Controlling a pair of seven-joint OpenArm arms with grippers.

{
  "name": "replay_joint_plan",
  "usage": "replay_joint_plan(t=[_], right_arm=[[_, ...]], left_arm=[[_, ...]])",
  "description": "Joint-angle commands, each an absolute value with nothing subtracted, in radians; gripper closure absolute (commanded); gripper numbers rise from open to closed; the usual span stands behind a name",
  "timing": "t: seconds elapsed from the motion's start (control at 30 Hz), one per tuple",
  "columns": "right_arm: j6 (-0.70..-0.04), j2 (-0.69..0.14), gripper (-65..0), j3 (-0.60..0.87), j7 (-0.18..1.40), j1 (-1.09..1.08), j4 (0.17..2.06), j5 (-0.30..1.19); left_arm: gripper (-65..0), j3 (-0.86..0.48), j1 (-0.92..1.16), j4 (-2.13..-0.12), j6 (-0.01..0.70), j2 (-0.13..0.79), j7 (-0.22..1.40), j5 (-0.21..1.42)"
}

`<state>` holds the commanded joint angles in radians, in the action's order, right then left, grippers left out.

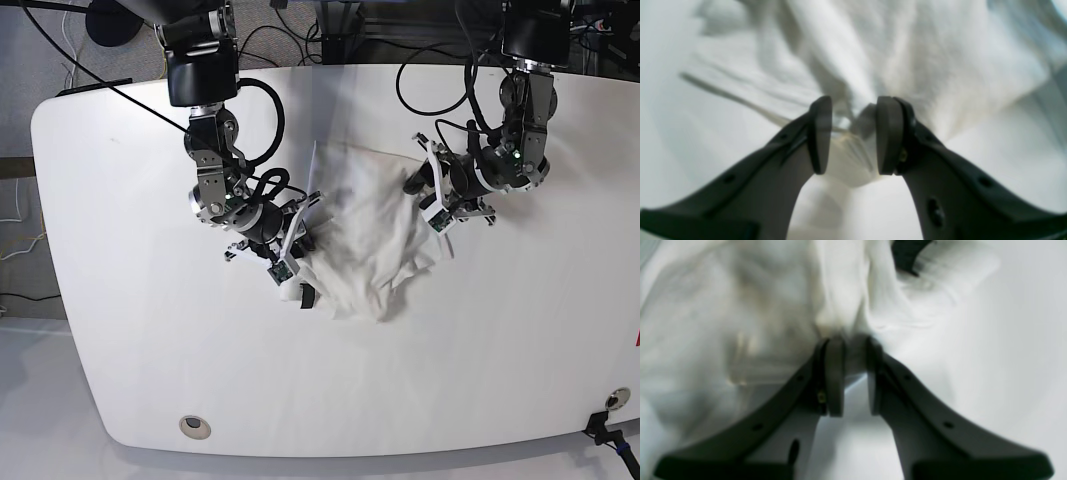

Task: Fold the T-shirt properly
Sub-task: 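Lift and fold the shirt bundle over itself with both grippers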

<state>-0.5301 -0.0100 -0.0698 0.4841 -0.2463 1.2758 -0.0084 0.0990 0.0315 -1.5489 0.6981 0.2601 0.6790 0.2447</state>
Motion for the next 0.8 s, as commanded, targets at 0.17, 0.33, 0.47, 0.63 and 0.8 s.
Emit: replay_joint_plan(t=[0.17,0.33,0.47,0.63,0.8], right_arm=[[-0.530,-0.007,-10.8,-0.070,0.484,-0.248,1.279,-0.008],[-0.530,-0.007,-10.7,-0.070,0.484,-0.248,1.282,-0.005],[-0.530,-0.007,-10.7,-0.070,0.492,-0.248,1.345,-0.007],[-0.530,-0.007,-10.7,-0.073,0.529,-0.231,1.460,-0.008],[-0.530,-0.007,-10.8,-0.073,0.529,-0.156,1.620,-0.010]], left_arm=[[-19.6,0.099,0.048,-1.550,0.698,0.257,0.679,0.245],[-19.6,0.094,0.047,-1.554,0.698,0.257,0.679,0.246],[-19.6,0.093,0.039,-1.570,0.698,0.260,0.679,0.243],[-19.6,0.091,0.038,-1.649,0.698,0.262,0.679,0.242],[-19.6,0.062,0.068,-1.718,0.698,0.283,0.679,0.242]])
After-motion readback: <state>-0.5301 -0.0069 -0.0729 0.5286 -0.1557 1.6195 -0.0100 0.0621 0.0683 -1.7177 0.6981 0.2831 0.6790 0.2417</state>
